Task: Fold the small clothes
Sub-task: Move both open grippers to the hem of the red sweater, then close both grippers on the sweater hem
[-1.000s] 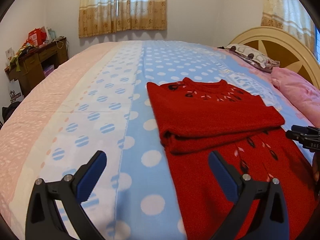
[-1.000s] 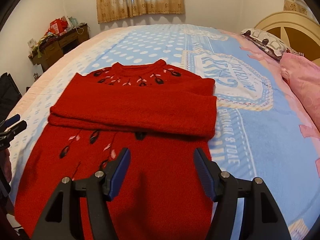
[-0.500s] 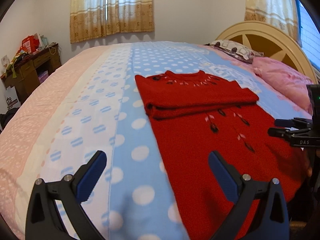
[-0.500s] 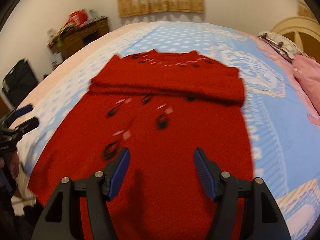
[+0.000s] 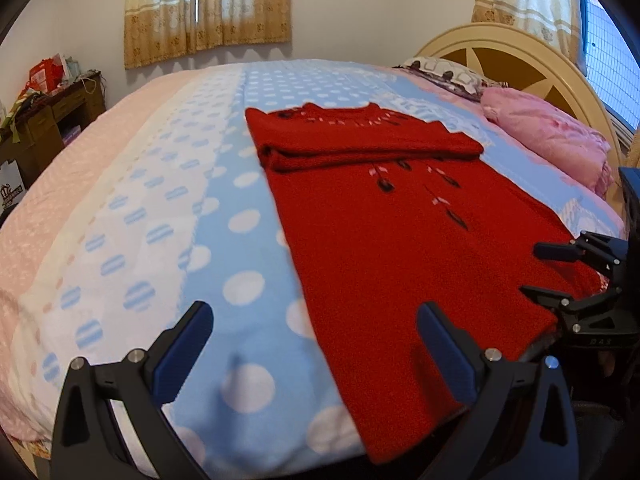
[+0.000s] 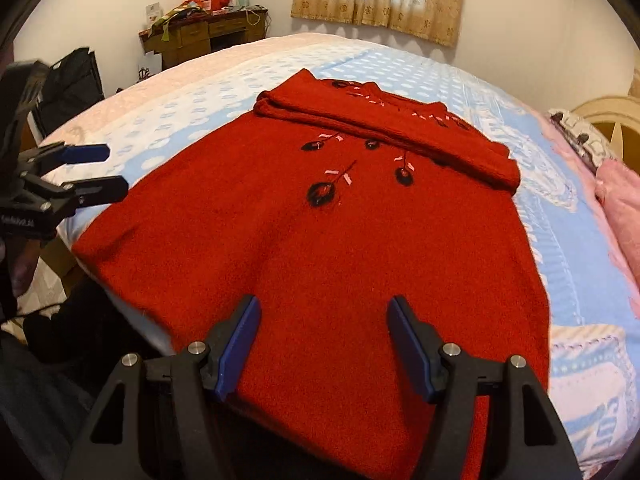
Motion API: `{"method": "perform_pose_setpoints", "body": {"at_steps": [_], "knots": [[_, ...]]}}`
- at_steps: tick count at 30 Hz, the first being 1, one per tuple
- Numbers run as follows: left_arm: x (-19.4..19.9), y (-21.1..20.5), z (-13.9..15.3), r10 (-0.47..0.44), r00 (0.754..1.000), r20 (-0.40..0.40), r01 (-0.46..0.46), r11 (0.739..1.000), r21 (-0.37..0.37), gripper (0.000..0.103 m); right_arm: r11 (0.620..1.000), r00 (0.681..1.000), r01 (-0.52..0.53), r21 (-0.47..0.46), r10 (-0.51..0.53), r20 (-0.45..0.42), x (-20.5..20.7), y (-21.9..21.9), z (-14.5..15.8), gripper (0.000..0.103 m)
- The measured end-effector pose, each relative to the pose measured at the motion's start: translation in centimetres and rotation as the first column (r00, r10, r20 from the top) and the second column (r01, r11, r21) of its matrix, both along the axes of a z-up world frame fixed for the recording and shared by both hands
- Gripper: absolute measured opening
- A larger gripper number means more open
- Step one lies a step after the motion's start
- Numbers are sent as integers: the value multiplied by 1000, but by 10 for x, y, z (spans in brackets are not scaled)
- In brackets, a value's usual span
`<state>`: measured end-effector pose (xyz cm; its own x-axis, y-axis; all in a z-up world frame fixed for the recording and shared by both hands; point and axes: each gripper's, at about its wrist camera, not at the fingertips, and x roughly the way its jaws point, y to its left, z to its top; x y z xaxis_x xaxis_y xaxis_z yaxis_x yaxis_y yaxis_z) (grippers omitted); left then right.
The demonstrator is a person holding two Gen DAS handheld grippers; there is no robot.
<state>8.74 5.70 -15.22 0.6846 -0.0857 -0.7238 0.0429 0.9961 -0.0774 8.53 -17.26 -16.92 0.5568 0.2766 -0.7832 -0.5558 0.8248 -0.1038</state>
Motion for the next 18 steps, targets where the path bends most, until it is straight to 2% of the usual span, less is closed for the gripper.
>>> {"method": "perform_pose_setpoints", "body": {"at_steps": [4, 6, 8, 11, 15, 18], "knots": [[-5, -1, -4, -13, 1000, -21, 12, 999, -53, 103, 1000, 1000, -5, -8, 5, -1, -8, -8, 6, 67], [-7, -2, -8, -17, 999, -43, 14, 997, -70, 100, 1000, 1000, 4, -8, -4, 9, -11, -14, 11, 67], [-9, -2, -12, -23, 998, -60, 17, 995, -96, 92, 1000, 999, 23, -11, -22, 33, -14, -22, 15, 67], [-11, -4, -18, -34, 995, -90, 22, 991, -130, 91, 999, 998, 54, 3, -55, 40, -17, -38, 19, 67], [-16, -8, -18, -46, 995, -91, 33, 989, -146, 86, 994, 994, 104, 18, -104, 35, -18, -56, 19, 67], [-18, -12, -18, -69, 993, -100, 54, 987, -150, 78, 990, 990, 139, 26, -140, 37, -20, -70, 21, 67]]}}
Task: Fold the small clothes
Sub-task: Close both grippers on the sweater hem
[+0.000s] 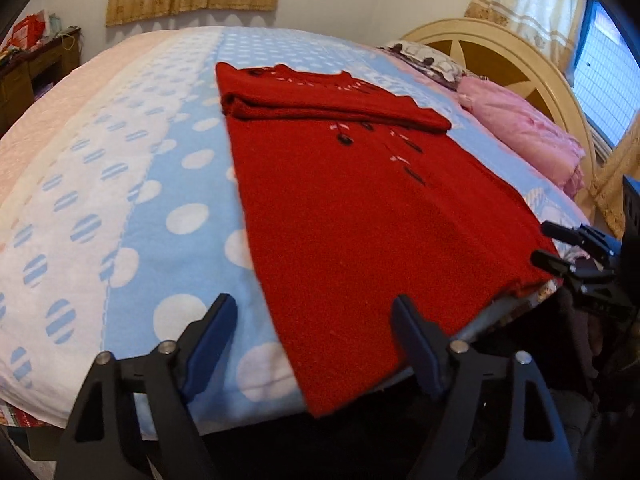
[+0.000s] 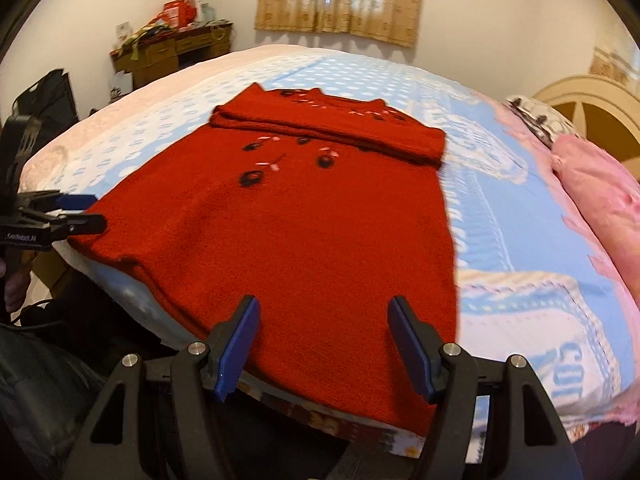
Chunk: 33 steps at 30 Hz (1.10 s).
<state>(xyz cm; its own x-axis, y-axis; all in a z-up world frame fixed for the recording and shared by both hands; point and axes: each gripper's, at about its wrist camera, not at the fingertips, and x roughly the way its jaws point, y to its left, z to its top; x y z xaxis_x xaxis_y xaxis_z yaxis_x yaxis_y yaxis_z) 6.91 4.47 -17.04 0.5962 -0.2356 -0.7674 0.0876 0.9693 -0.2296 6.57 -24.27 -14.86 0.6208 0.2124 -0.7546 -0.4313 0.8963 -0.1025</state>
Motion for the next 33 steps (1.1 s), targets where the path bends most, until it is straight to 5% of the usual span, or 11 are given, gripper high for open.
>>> {"method": "perform_pose_setpoints", "body": {"at_steps": [5, 14, 21, 27, 30, 31, 33], "knots": [[-7, -3, 4, -25, 1000, -9, 25, 1000, -3, 55, 994, 995, 96, 61, -96, -4, 1, -37, 11, 67], [-10, -11, 5, -74, 996, -41, 73, 997, -32, 55, 961, 976, 216, 172, -206, -73, -5, -88, 5, 67], [-10, -11, 5, -83, 995, -64, 80, 996, -38, 58, 946, 975, 199, 255, -164, -152, -4, -89, -6, 67], [-14, -15, 7, -96, 993, -63, 95, 995, -27, 55, 948, 972, 195, 253, -153, -176, -4, -85, -15, 42], [-15, -16, 8, -118, 991, -61, 117, 993, -27, 41, 937, 971, 198, 288, -147, -188, -3, -89, -15, 33], [-15, -15, 8, -120, 991, -62, 118, 992, -32, 30, 933, 969, 203, 298, -148, -196, -3, -91, -16, 32], [-15, -13, 7, -133, 989, -71, 129, 990, -53, 26, 933, 969, 203, 298, -149, -196, -3, -92, -17, 28]]}}
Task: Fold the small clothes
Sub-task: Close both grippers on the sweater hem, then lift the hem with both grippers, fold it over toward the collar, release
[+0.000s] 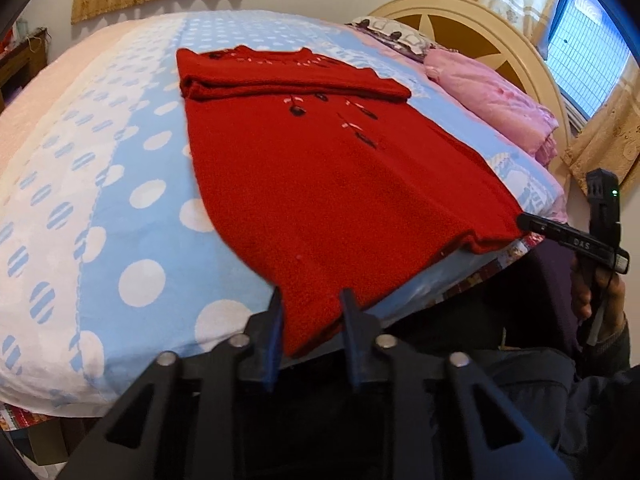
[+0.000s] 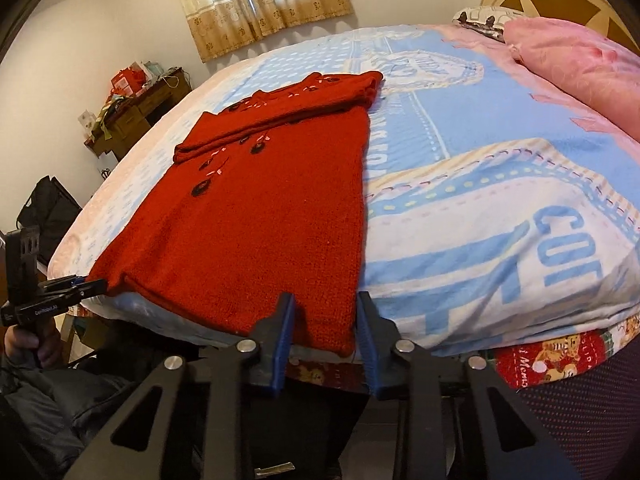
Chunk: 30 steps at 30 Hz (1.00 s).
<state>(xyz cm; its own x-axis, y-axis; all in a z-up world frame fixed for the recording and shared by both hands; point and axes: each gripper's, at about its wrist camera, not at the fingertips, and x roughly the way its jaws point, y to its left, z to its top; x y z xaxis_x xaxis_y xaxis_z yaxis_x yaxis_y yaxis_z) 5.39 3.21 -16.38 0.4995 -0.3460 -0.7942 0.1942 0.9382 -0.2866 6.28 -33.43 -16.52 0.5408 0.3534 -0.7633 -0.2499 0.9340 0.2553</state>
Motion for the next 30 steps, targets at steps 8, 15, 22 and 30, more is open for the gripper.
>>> {"method": "perform_pose_setpoints", "body": {"at_steps": [8, 15, 22, 30], "knots": [[-5, 15, 13, 38, 998, 53, -36, 998, -44, 14, 997, 999, -12, 75, 8, 48, -5, -6, 11, 8], [-9, 22, 35, 48, 985, 165, -44, 999, -30, 14, 982, 994, 0, 187, -21, 111, -7, -18, 30, 7], [6, 41, 44, 83, 982, 169, -52, 983, -178, 13, 962, 982, 22, 272, -72, 177, 2, -28, 58, 6], [34, 45, 71, 101, 968, 228, -53, 977, -209, 13, 955, 964, 23, 297, -100, 245, 33, -24, 91, 6]]}}
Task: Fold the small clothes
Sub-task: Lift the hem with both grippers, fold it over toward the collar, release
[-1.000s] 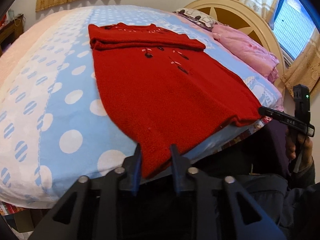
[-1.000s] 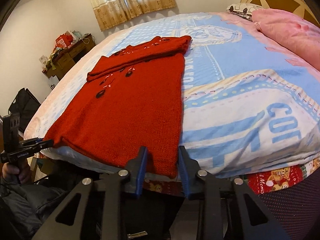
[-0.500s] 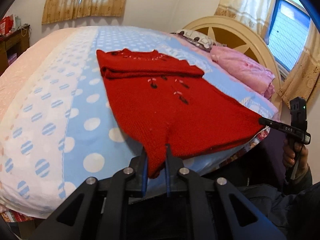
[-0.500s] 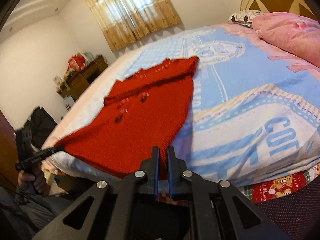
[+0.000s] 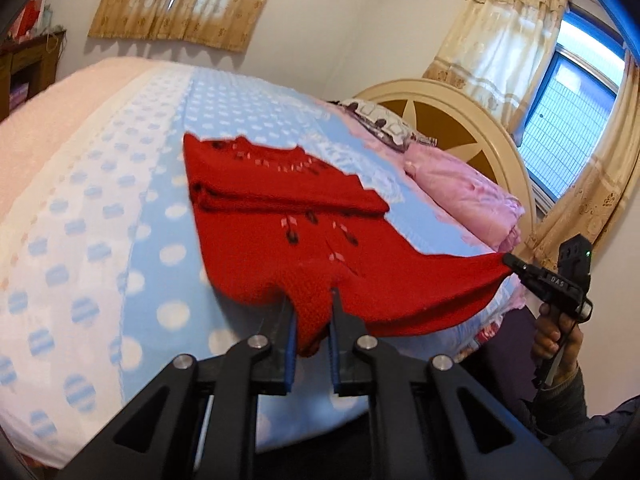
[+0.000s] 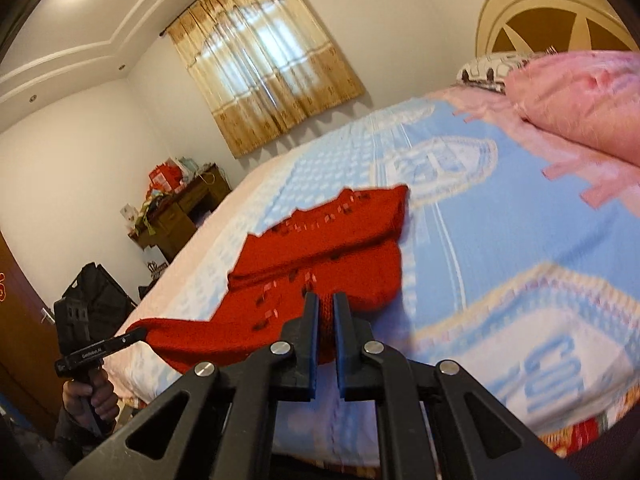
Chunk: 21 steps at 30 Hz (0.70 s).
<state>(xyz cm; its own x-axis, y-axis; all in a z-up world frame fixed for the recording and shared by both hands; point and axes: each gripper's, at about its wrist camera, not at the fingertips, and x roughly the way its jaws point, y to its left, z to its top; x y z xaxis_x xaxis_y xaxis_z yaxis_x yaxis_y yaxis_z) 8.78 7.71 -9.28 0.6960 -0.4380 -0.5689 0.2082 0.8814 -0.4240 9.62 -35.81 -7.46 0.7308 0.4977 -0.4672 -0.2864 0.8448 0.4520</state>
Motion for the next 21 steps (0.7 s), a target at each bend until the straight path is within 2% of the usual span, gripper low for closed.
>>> {"method": "perform_pose_setpoints", "body": {"at_steps": [4, 9, 14, 21], "knots": [[17, 4, 12, -3, 999, 45, 3, 1000, 12, 13, 1000, 999, 2, -6, -2, 34, 19, 10, 16, 6], [46, 17, 14, -3, 1000, 13, 3, 999, -37, 13, 1000, 999, 12, -18, -11, 51, 53, 26, 29, 6], [75, 22, 29, 10, 1000, 27, -10, 1000, -1, 12, 999, 998, 32, -39, -29, 57, 90, 36, 40, 6], [120, 34, 36, 29, 999, 19, -29, 1000, -11, 12, 995, 997, 61, -73, -57, 54, 141, 43, 50, 6]]}}
